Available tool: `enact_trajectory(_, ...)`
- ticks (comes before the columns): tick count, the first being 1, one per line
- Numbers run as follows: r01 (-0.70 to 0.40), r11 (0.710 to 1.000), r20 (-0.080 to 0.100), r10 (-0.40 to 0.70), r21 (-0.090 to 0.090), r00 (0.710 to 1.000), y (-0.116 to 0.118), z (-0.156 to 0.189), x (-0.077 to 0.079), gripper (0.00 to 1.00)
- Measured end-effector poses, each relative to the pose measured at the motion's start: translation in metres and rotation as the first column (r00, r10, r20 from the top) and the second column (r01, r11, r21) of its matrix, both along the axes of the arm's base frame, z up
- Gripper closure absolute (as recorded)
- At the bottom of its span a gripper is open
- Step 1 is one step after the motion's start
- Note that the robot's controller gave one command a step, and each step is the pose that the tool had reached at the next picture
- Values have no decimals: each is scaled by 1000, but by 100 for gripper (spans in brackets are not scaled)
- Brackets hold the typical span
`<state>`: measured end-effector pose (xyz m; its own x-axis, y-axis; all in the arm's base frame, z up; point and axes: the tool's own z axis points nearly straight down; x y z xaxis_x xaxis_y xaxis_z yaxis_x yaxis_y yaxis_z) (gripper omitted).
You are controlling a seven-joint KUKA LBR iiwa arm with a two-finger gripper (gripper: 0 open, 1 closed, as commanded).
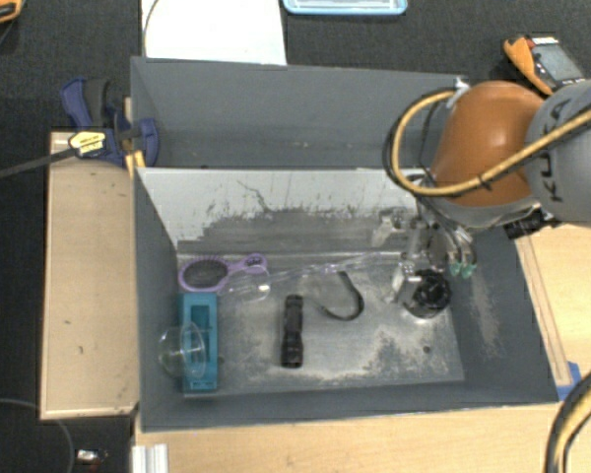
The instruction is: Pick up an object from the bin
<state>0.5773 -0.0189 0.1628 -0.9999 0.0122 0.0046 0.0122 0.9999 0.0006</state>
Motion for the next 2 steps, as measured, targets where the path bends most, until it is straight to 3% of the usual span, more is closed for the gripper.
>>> enact_trajectory(1, -1, 1000, 8, 1, -1, 1000, 0, 5, 1, 0)
enact_trajectory(2, -9, 1000, 13, 9, 1, 1000, 38, -66, 6, 0)
